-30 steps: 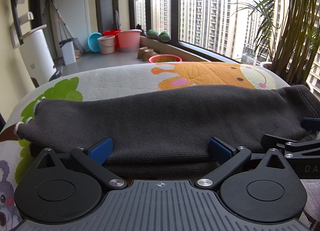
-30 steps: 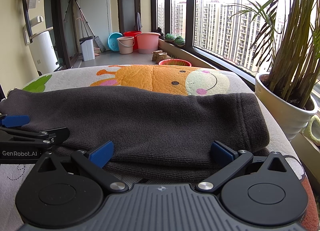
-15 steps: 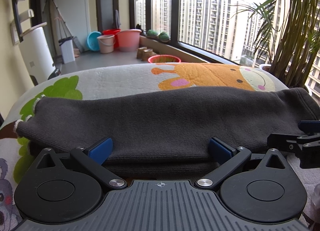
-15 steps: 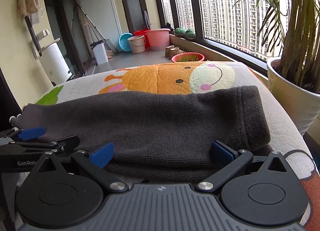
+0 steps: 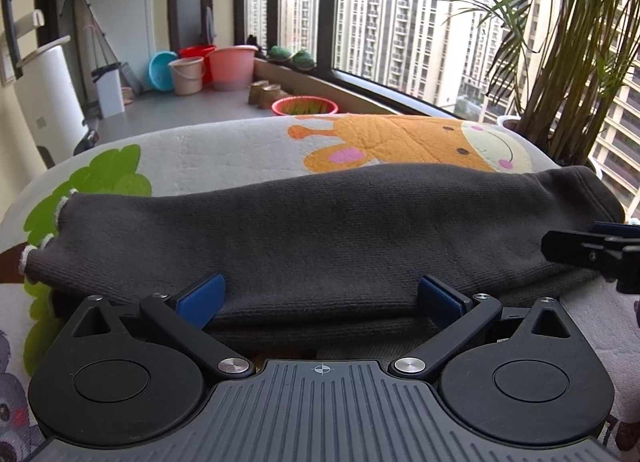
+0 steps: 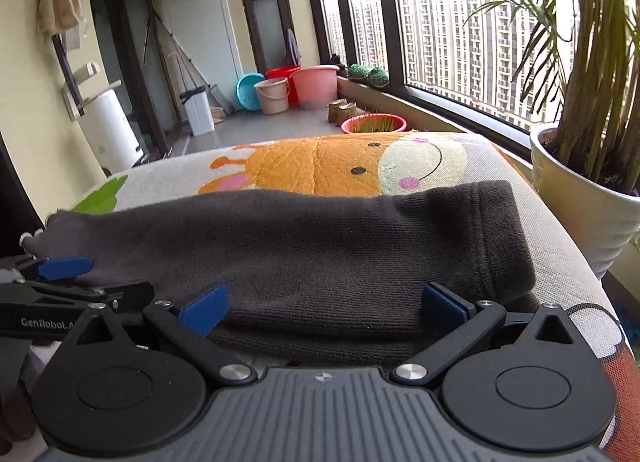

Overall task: Fold clothes
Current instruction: 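Move both grippers down toward the ends of the folded sweatpants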

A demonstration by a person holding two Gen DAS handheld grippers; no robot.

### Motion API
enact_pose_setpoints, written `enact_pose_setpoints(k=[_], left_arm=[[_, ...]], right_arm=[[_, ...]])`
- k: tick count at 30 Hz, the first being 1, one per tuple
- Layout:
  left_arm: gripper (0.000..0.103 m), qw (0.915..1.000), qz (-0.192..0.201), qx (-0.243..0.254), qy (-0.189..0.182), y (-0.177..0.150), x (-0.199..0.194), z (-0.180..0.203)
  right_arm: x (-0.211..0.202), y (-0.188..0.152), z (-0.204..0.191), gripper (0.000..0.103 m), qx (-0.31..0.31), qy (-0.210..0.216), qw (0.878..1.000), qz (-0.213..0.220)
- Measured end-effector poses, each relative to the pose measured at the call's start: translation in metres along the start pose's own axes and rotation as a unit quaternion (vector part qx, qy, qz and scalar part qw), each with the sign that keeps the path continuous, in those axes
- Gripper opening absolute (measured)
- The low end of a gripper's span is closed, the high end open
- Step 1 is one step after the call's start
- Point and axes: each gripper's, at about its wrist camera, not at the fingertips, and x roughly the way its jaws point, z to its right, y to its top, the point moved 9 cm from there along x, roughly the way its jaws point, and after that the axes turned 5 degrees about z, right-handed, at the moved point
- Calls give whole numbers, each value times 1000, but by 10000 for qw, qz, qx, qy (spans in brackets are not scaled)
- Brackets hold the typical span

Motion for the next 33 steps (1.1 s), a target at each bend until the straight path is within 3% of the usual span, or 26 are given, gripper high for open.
enact_pose_setpoints(k=[7,8,11,12,15,23,29,31,33], left_arm=[[103,10000,44,-28,-3,-1,-1,0],[103,10000,41,-28,-5,0,-1,0],[103,10000,40,-53,-38,0,-1,-1],[103,10000,45,-66,-57,0,-2,-1],[103,9999,50,-63,-77,0,-2,-1],[103,9999,84,-55,-62,-1,-3,-1],[103,9999,93,-53,-48,-1,-3,-1],[103,9996,162,-240,-67,1,-8,-7],[103,9967,224,-760,-178,3,-22,-23]], right_arm=[[-15,20,20,102,73,-298,9987,399],[-15,21,21,98,65,-324,9986,413],[-14,29,27,73,229,-378,9977,507],[-14,32,32,70,347,-449,9970,527],[-13,37,47,70,694,-572,9945,533],[8,6,13,72,846,162,9960,256],[13,1,8,79,850,268,9957,269],[13,0,8,81,881,319,9952,282],[11,0,9,83,900,343,9949,303]])
